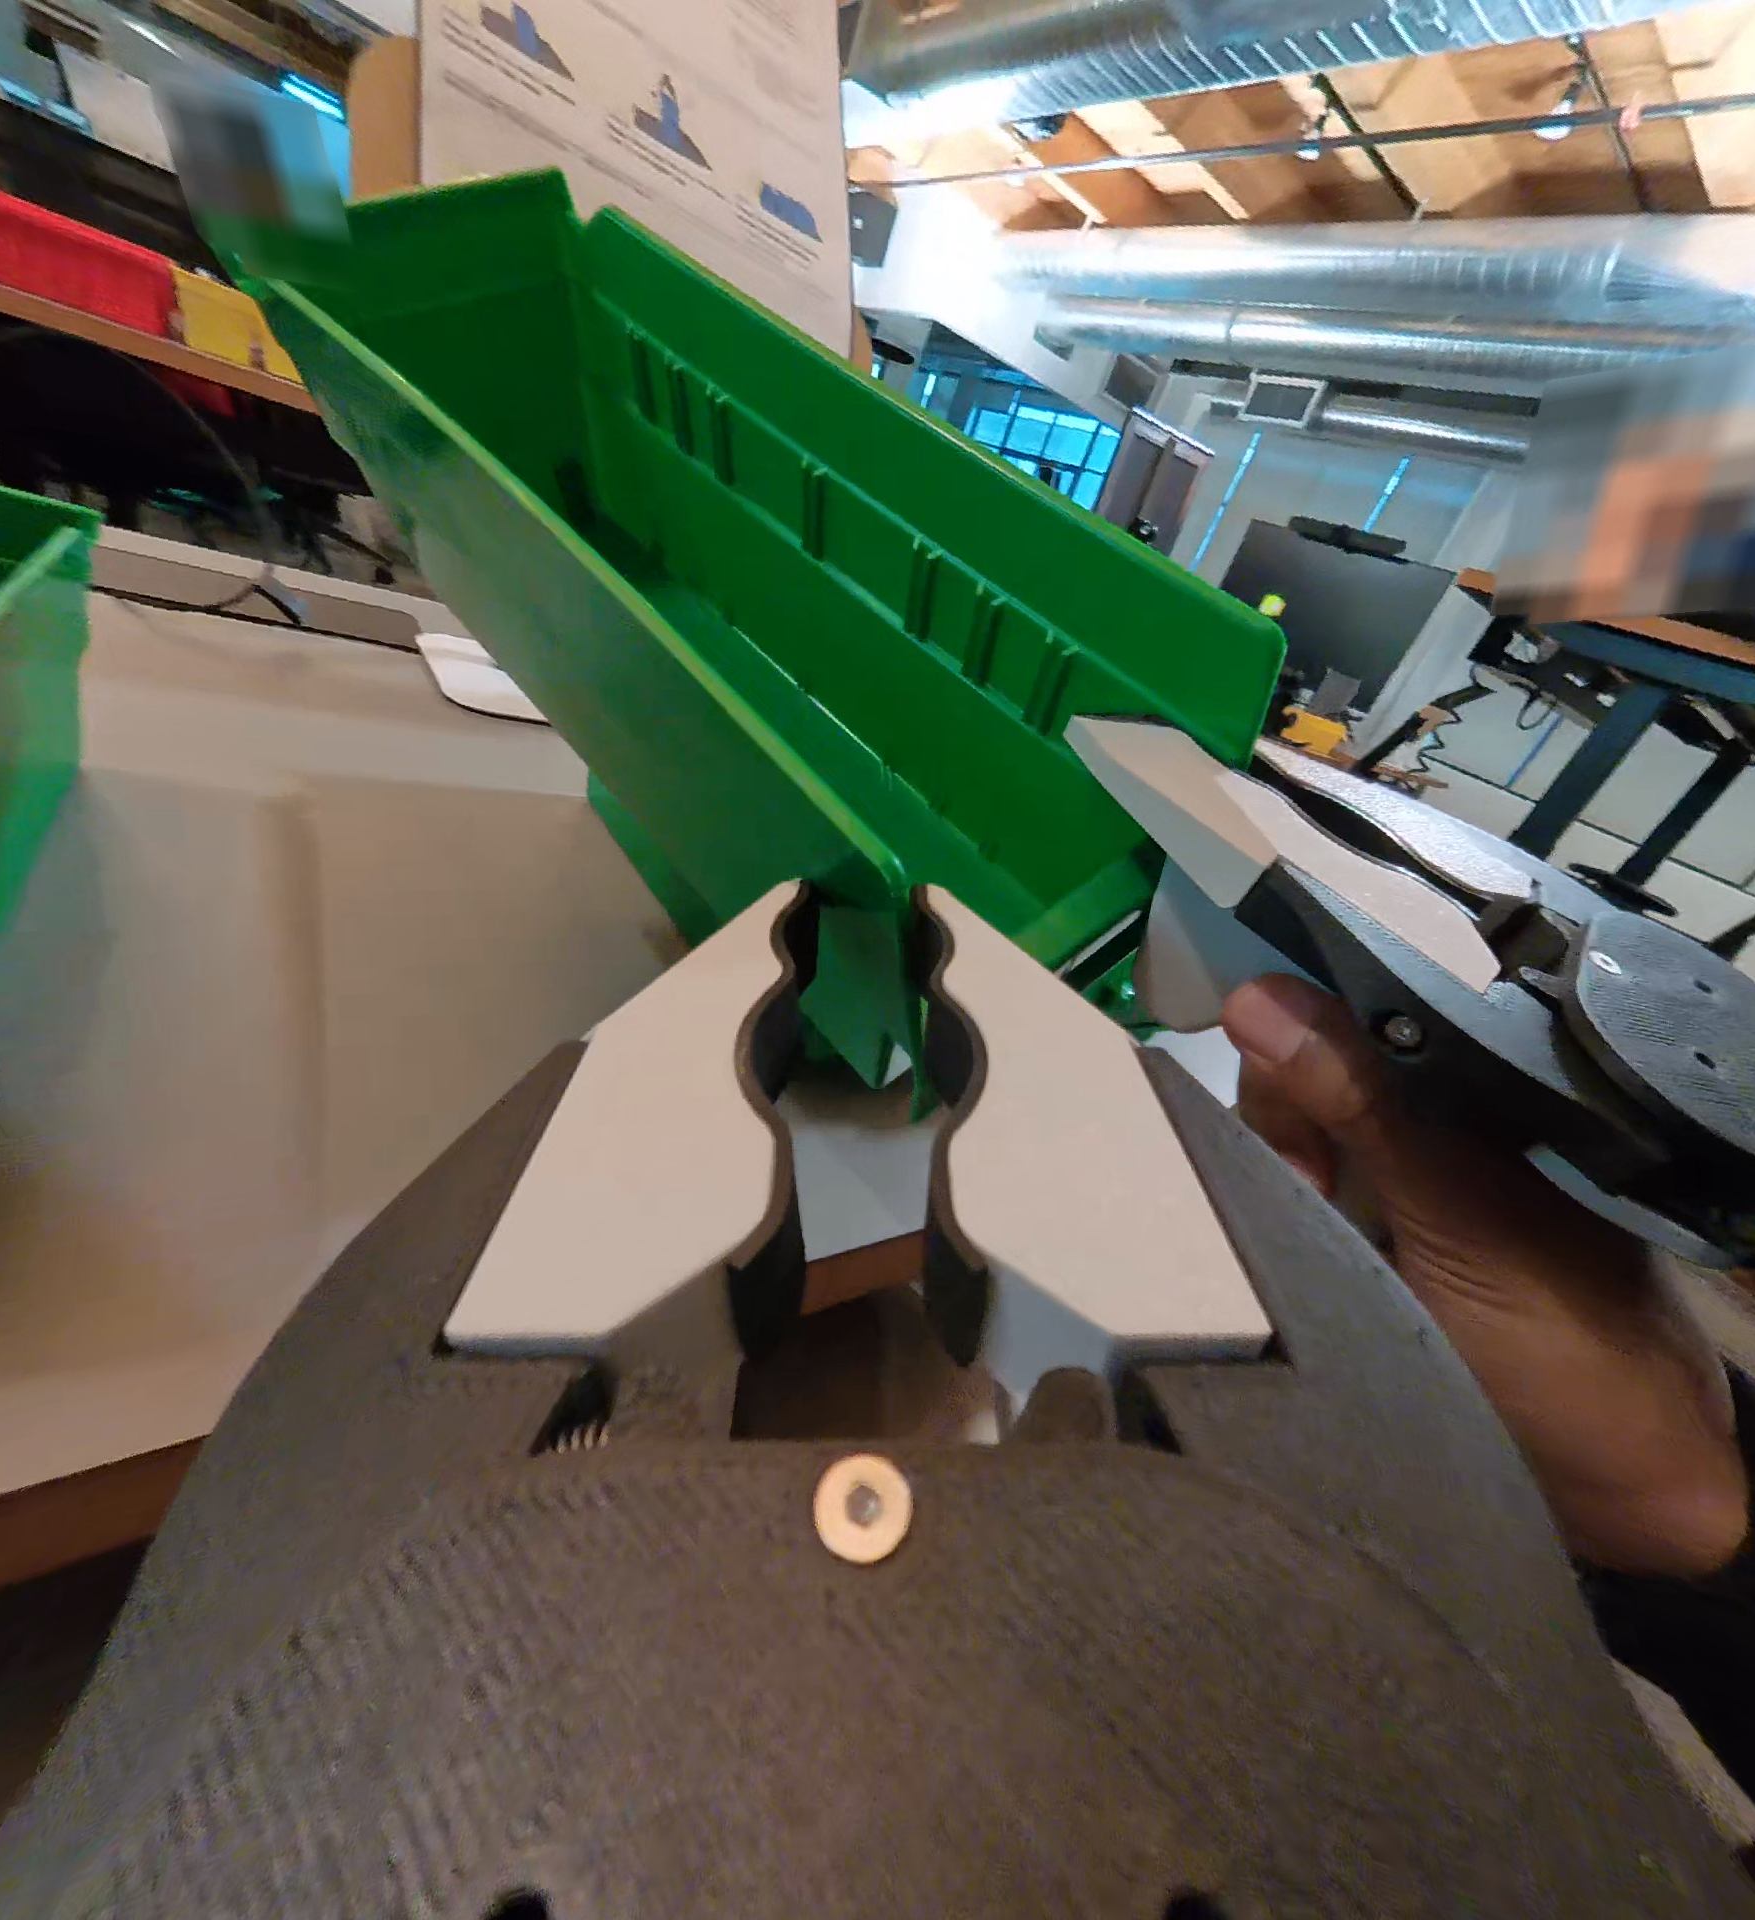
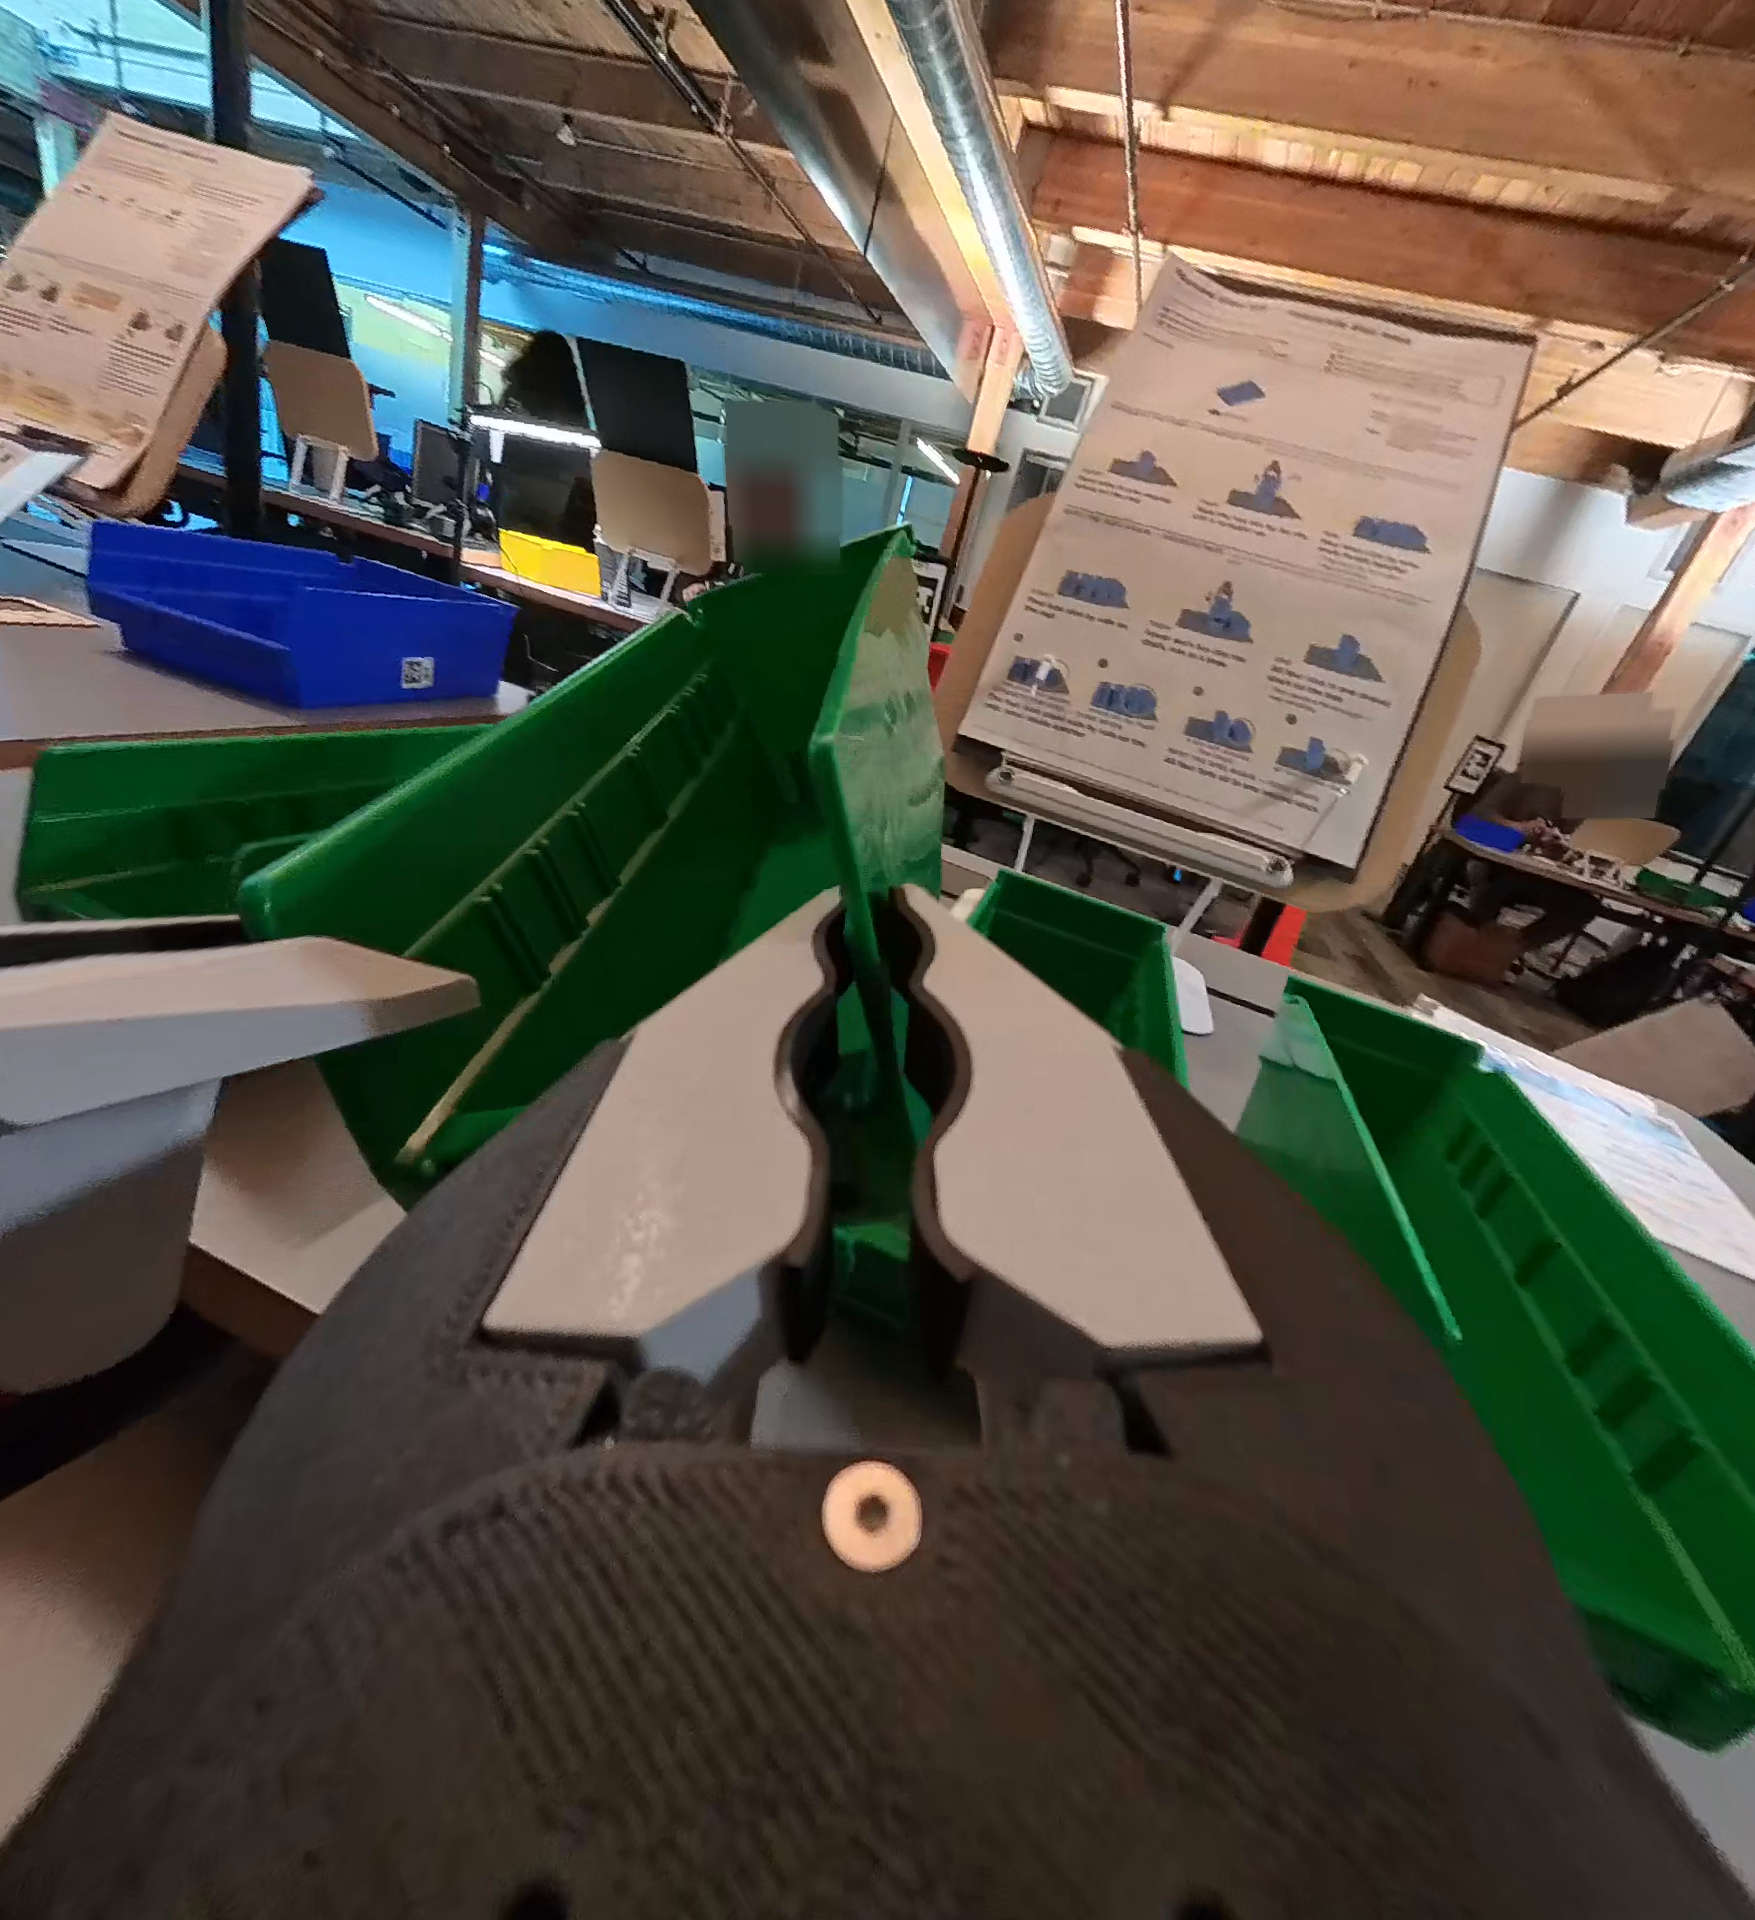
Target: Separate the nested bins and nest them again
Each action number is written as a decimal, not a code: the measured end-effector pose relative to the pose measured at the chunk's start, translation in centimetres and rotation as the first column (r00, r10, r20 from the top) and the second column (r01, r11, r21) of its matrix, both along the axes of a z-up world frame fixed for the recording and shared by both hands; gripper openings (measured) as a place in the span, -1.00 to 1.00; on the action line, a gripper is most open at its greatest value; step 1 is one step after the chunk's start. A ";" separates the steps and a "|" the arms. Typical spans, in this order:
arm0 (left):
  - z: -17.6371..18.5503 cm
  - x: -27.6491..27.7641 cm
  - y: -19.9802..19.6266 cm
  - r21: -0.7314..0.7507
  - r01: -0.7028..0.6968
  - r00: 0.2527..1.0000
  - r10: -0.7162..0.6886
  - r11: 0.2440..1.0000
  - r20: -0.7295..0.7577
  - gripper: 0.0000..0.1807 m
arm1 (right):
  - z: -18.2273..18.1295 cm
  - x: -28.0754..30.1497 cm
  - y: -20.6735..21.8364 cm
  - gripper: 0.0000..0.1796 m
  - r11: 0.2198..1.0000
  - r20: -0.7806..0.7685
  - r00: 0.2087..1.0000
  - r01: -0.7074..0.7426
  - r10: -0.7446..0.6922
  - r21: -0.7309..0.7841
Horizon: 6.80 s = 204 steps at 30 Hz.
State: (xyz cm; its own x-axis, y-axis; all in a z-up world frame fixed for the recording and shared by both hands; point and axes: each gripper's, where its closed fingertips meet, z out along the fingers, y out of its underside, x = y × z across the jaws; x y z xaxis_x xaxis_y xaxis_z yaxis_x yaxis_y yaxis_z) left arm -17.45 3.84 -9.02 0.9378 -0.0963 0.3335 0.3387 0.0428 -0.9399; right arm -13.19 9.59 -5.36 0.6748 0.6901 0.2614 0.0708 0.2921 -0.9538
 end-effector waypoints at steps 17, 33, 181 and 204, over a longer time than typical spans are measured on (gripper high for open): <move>2.5 -7.2 -3.0 0.106 -0.180 0.977 0.165 0.978 0.135 -1.00 | 1.2 -4.1 -7.6 -0.71 0.960 0.003 0.973 -0.227 0.230 0.162; 6.7 -15.4 -3.9 0.220 -0.338 0.941 0.320 0.915 0.115 -0.99 | -0.4 -3.1 -8.8 -0.72 0.941 0.069 0.958 -0.287 0.279 0.177; 5.5 -6.1 0.6 0.201 -0.056 0.993 0.075 0.978 -0.092 -0.61 | -7.5 20.1 19.6 -0.52 0.847 -0.098 0.929 0.279 -0.358 -0.454; -0.8 5.6 1.5 -0.034 0.212 0.965 -0.215 0.977 -0.149 -0.15 | 2.7 14.3 10.6 -0.98 0.959 -0.340 0.907 0.180 -0.248 -0.219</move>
State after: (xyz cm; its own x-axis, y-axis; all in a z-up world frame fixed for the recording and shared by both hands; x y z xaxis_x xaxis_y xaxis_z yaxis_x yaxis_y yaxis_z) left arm -11.80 5.31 -9.78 0.9357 -0.2950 0.1933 0.1924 -0.0322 -0.9808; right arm 1.10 20.21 -2.68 0.8358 0.5305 -0.1415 -0.2460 0.1314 -0.9603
